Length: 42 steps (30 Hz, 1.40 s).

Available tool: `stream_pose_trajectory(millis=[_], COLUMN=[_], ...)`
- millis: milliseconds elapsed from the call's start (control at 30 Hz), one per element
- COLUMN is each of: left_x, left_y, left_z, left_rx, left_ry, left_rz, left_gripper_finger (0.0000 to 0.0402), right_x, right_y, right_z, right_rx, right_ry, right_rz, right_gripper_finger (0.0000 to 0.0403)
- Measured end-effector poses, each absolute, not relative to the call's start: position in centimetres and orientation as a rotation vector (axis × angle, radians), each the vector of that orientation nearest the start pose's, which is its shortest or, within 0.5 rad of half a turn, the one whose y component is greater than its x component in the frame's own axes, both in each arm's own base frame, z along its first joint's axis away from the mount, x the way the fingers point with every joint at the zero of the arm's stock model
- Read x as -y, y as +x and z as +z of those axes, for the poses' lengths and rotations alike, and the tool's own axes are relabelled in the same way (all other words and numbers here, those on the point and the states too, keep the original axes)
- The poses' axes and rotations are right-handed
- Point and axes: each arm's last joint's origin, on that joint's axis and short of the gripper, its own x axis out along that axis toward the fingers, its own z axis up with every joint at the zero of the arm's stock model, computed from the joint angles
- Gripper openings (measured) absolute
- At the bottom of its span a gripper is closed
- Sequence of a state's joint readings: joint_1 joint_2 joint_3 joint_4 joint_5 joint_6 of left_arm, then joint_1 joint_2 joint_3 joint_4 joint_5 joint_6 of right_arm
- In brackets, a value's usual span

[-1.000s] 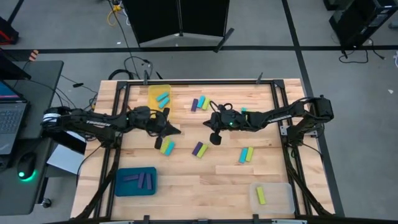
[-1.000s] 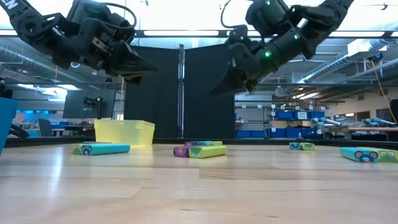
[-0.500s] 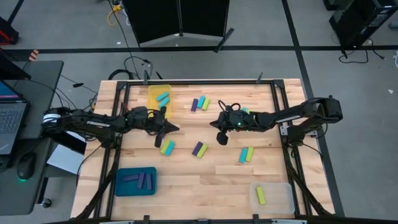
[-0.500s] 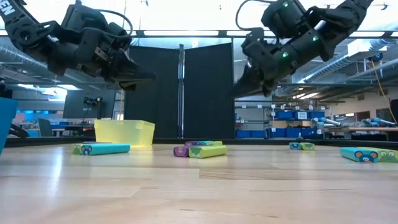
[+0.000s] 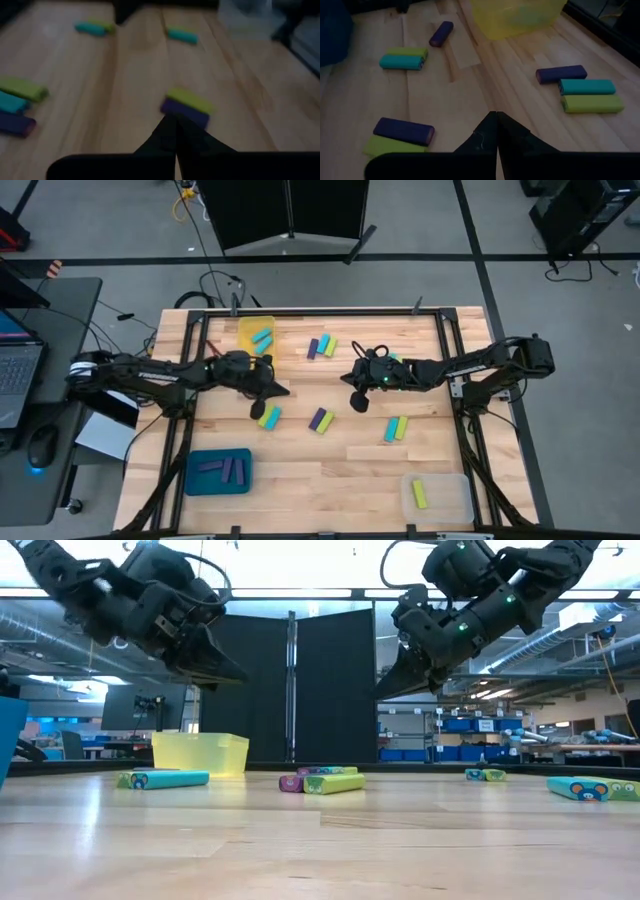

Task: Sort blocks
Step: Put the blue block into the yellow bin

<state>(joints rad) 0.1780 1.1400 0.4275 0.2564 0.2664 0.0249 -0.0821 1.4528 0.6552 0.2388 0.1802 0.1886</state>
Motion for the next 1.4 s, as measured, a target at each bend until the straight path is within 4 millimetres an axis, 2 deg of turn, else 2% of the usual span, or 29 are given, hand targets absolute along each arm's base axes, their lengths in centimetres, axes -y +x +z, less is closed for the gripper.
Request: stream_pose_trajectory(millis=[167, 267, 433, 567, 733, 1133, 1400], left_x=[-1.8, -0.9, 0.5, 0.6, 0.6, 0.2, -1.1], left_y=[22.1, 22.2, 23.1, 23.7, 23.9, 23.8, 24.3], left_z=[19.8, 19.9, 17.7, 15.9, 15.1, 15.0, 15.3], left_rx=[-0.668, -0.773, -0.89, -0.982, -1.016, -1.041, -0.987], left_ry=[-0.028, -0.004, 0.044, 0.074, 0.075, 0.089, 0.143], left_rz=[-0.17, -0.225, -0.3, -0.263, -0.25, -0.124, -0.021], left_gripper_finger=[0.0004, 0.0004, 0.0004, 0.0004, 0.0004, 0.0004, 0.0003], right_x=[2.5, 2.3, 2.2, 2.3, 2.3, 2.3, 2.3], right_y=[28.3, 28.3, 28.3, 28.3, 28.3, 28.3, 28.4], right_z=[18.1, 18.0, 18.0, 18.1, 18.0, 18.1, 18.1], right_rx=[-0.543, -0.544, -0.544, -0.544, -0.544, -0.545, -0.537], right_ry=[0.148, 0.144, 0.141, 0.139, 0.138, 0.131, 0.132], right_rz=[-0.297, -0.29, -0.287, -0.293, -0.294, -0.292, -0.291], right_gripper_finger=[0.002, 0.0016, 0.0013, 0.002, 0.0014, 0.0018, 0.0016])
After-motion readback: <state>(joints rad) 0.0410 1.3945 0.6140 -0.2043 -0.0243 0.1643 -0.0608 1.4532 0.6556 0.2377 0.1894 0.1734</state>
